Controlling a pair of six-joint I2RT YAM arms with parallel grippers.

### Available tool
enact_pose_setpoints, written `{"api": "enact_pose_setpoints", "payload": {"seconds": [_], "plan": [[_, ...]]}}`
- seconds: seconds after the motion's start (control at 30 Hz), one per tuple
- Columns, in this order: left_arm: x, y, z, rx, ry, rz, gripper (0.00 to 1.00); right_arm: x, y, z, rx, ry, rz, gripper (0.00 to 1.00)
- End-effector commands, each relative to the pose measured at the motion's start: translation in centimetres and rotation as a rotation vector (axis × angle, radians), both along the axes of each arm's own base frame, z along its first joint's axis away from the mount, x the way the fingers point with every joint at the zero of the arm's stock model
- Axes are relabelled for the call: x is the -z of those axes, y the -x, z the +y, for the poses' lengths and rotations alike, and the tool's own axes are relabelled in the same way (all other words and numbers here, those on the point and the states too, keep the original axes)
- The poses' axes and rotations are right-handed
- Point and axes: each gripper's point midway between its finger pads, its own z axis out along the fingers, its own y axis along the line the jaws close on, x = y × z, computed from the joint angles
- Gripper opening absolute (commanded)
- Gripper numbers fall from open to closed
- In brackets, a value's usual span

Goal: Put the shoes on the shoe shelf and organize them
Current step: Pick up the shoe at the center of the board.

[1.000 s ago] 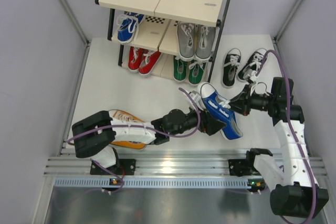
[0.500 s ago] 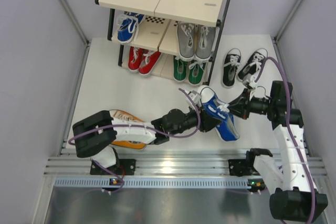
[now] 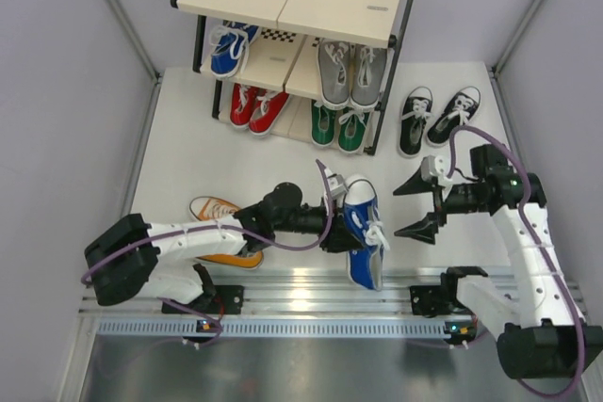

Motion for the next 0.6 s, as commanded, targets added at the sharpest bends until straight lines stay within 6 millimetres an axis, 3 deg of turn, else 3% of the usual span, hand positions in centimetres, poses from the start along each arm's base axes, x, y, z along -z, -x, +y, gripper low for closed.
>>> {"api": "enact_pose_setpoints", "payload": {"seconds": [0.0, 0.27, 0.57], "plan": [[-4.1, 3.7, 0.1, 0.260, 0.106, -0.113, 0.00, -1.5, 2.1, 1.5, -0.138, -0.065, -0.003, 0.99], [-4.6, 3.9, -1.1, 0.321, 0.113, -0.121, 0.00, -3.0, 1.1, 2.8, -0.167, -0.124, 0.131, 0.99], [-4.8, 3.9, -2.7, 0.362, 0.116, -0.131, 0.00, -2.0, 0.1, 3.8, -0.164, -0.123, 0.231, 0.98]]}}
